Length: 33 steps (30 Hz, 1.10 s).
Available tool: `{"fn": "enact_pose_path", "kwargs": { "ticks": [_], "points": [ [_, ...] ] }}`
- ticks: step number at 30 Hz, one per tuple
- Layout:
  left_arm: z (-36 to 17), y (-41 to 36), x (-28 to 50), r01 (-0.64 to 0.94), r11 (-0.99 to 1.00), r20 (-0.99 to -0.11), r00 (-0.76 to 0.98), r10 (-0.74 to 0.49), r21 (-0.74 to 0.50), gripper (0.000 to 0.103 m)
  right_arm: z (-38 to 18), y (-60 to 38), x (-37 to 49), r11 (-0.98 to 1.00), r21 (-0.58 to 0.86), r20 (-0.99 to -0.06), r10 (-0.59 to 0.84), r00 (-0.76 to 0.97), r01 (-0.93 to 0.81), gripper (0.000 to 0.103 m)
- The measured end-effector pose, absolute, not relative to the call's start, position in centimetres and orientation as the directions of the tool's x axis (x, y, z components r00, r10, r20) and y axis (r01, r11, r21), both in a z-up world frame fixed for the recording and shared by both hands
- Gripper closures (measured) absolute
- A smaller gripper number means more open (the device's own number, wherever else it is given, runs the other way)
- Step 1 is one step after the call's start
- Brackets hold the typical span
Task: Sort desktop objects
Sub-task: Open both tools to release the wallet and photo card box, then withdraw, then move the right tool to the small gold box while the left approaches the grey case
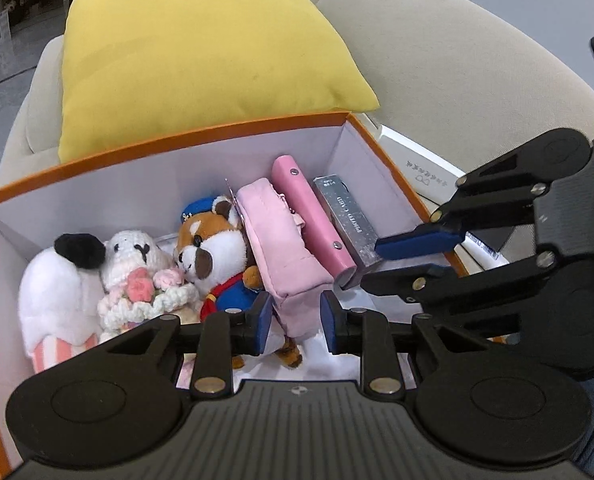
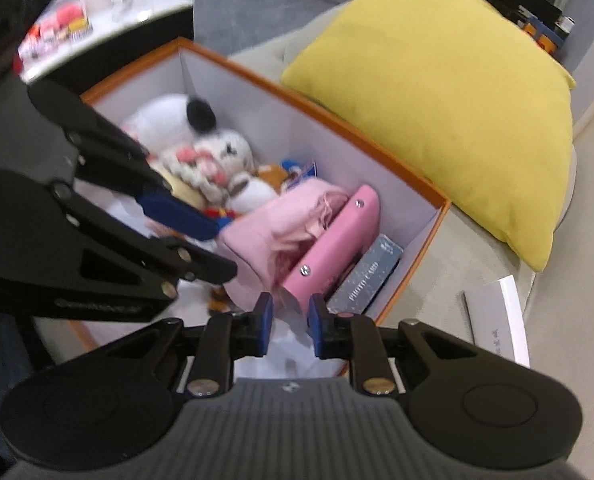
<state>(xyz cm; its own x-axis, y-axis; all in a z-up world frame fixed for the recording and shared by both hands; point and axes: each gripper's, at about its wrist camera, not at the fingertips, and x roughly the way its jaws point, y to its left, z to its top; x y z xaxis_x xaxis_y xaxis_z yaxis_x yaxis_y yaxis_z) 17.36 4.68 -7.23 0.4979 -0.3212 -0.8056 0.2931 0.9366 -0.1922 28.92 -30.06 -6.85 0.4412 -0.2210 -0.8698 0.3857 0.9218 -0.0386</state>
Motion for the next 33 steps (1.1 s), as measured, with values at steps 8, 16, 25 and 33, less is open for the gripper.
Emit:
{"fn": "enact_pose_path", "kwargs": {
  "ticks": [8, 16, 25, 33],
  "points": [
    [-8.5, 4.7, 18.5, 0.289, 0.932, -0.811, 0.477, -0.339, -0.220, 0.076, -8.3, -31.3, 29.9, 0.920, -0.047, -0.882, -0.221, 0.416, 0.389, 0.089],
    [-8.8, 4.8, 18.6, 0.293, 0.929, -0.819, 0.460, -0.344, -0.226, 0.076, -7.9, -30.9, 29.7, 0.918, -0.044, -0.883, -0.221, 0.415, 0.395, 0.089],
    [-5.5, 5.5, 14.6, 0.300, 0.926, -0.762, 0.537, -0.362, -0.228, 0.076, -0.9, -32.9, 19.5, 0.779, 0.125, -0.842, -0.244, 0.481, 0.614, 0.069],
    [-2.7, 3.3, 11.5, 0.319, 0.920, -0.733, 0.566, -0.378, -0.228, 0.075, -2.5, -33.6, 8.5, 0.477, 0.167, -0.925, -0.227, 0.305, 0.863, 0.061]
  ]
}}
